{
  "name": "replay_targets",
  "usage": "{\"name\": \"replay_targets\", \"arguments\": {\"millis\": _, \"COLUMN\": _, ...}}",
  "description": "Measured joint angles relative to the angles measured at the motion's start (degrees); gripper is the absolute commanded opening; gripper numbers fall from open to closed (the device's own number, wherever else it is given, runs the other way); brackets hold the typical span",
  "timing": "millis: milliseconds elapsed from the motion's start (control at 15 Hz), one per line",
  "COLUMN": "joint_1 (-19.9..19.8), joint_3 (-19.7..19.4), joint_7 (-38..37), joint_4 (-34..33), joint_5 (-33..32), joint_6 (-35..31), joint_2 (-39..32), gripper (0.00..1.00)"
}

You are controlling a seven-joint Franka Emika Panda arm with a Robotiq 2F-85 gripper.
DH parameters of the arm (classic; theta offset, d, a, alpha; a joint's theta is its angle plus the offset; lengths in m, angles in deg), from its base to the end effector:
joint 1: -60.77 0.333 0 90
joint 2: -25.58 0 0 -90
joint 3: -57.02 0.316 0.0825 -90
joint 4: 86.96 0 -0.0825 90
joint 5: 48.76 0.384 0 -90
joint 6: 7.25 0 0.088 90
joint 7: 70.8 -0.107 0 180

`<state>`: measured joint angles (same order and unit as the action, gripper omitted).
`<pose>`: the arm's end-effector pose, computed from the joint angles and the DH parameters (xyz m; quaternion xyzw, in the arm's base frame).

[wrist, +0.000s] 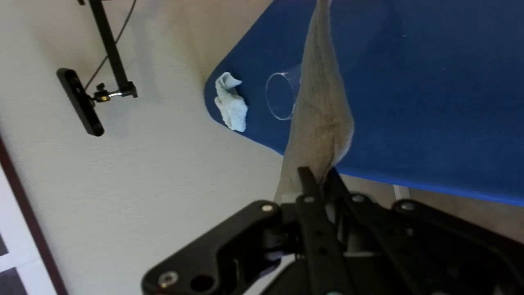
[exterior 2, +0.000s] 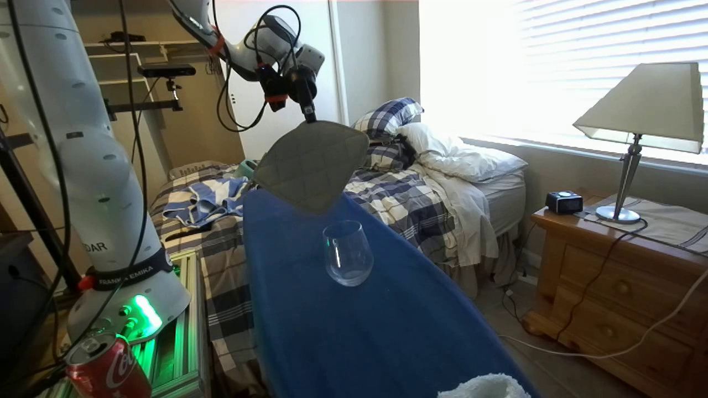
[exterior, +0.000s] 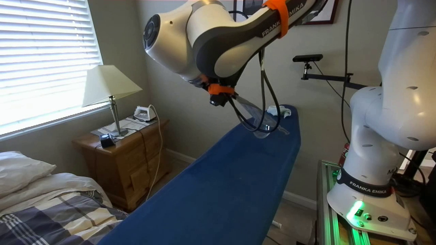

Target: Put the grey pot holder on top of the glass cup.

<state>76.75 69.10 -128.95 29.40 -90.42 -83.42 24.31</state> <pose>0.4608 0.1510 0.4315 0.8563 -0.1852 -0.0015 0.4821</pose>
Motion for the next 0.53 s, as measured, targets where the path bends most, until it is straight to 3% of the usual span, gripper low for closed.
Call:
{"name": "replay_targets", "arguments": {"millis": 267, "joint_1": -1.0, "joint_3": -0.2, "joint_7": 0.6, "joint_4": 0.0, "joint_5": -2.2, "joint_6": 5.8, "joint_2": 1.1, "gripper": 0.02}}
{"name": "replay_targets", "arguments": {"millis": 333, "joint_1": -1.4, "joint_3": -0.3, "joint_7": 0.8, "joint_4": 0.1, "joint_5": -3.0, "joint_6": 6.3, "joint_2": 1.3, "gripper": 0.09}}
{"name": "replay_targets", "arguments": {"millis": 533, "joint_1": -2.5, "joint_3": -0.8, "joint_7": 1.7, "joint_4": 0.5, "joint_5": -4.6, "joint_6": 6.3, "joint_2": 1.8, "gripper": 0.09}}
